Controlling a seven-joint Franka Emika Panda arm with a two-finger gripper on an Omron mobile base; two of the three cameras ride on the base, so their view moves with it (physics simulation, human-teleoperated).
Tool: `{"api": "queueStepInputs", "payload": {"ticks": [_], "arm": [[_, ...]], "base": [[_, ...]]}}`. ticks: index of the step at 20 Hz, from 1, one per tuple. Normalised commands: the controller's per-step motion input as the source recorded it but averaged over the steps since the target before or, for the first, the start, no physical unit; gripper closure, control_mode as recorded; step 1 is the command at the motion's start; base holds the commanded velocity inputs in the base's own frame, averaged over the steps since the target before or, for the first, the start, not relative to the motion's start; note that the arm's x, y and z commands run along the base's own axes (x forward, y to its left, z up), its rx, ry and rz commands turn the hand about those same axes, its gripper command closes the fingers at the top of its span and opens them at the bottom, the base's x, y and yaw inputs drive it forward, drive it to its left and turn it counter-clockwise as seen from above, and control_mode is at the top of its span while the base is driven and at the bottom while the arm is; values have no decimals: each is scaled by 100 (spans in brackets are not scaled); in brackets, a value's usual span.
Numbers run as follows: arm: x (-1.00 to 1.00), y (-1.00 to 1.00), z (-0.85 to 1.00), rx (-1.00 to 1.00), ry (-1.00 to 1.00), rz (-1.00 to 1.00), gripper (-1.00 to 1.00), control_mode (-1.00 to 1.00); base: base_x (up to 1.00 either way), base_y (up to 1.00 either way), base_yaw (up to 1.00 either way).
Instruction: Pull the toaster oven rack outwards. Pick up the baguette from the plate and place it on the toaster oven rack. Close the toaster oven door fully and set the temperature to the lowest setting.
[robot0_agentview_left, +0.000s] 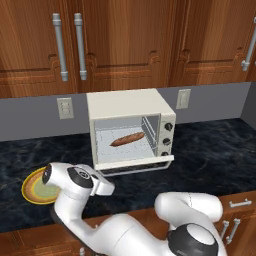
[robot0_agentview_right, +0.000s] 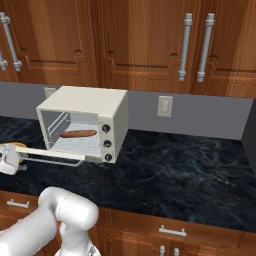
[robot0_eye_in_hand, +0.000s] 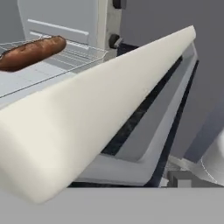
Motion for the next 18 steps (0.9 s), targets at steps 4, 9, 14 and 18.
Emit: {"api": "queueStepInputs", "payload": {"ticks": [4, 9, 14, 18], "arm": [[41, -94, 39, 0, 0, 21, -100, -100], [60, -96, 34, 0, 0, 22, -100, -100], [76, -100, 23, 0, 0, 26, -100, -100], [67, -100, 16, 2, 0, 25, -100, -100]], "base": [[0, 0, 0], [0, 0, 0], [0, 0, 0], [0, 0, 0]]}}
